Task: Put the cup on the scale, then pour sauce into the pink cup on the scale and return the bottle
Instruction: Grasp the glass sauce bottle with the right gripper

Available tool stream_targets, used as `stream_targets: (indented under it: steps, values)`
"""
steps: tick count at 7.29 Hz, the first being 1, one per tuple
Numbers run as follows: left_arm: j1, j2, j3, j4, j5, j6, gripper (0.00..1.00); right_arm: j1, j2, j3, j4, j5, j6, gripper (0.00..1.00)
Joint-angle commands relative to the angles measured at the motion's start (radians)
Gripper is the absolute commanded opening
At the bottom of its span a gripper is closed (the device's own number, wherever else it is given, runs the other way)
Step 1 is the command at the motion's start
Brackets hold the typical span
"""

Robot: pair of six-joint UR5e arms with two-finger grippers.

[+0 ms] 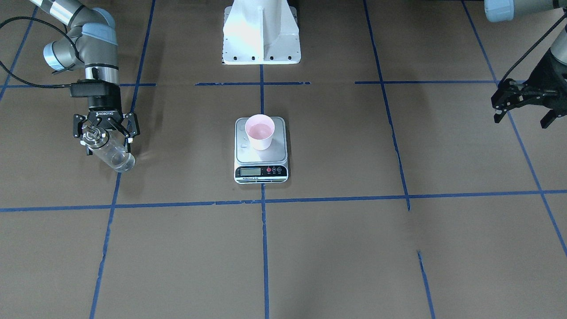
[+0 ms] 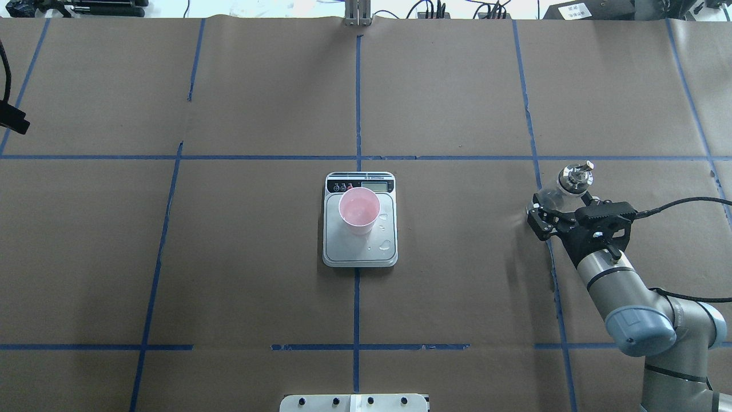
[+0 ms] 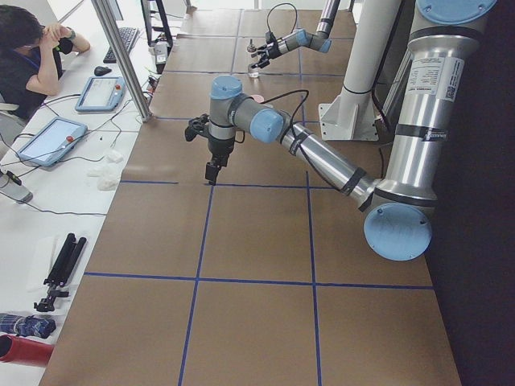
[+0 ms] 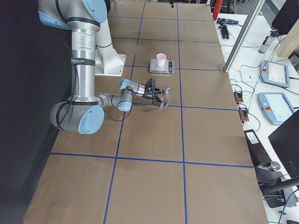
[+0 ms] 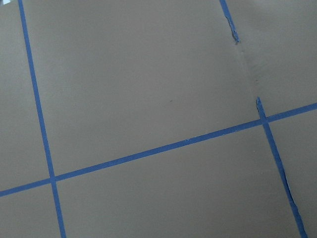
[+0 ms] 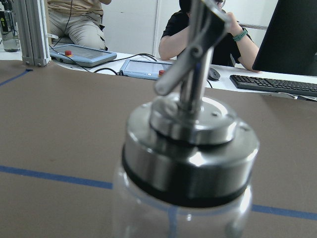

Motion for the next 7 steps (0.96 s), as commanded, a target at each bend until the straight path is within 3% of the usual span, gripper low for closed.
stream_targets:
  steps: [1, 2, 5, 7]
  values:
    - [0.0, 0.0, 0.001, 0.0, 0.0, -0.001, 1.0, 0.01, 0.015, -0.002, 0.0, 0.011, 0.0, 0.59]
    - [0.0, 0.0, 0.0, 0.002, 0.0, -0.004, 1.0, 0.019, 0.025, -0.002, 0.001, 0.014, -0.002, 0.04]
    - [0.0, 0.0, -0.002, 0.0, -0.002, -0.004, 1.0, 0.126, 0.066, 0.024, 0.029, 0.139, -0.188, 0.0]
    - [-0.02, 0.003, -0.003, 0.002, -0.005, 0.018, 1.0, 0.133, 0.069, 0.064, 0.014, 0.129, -0.223, 0.0]
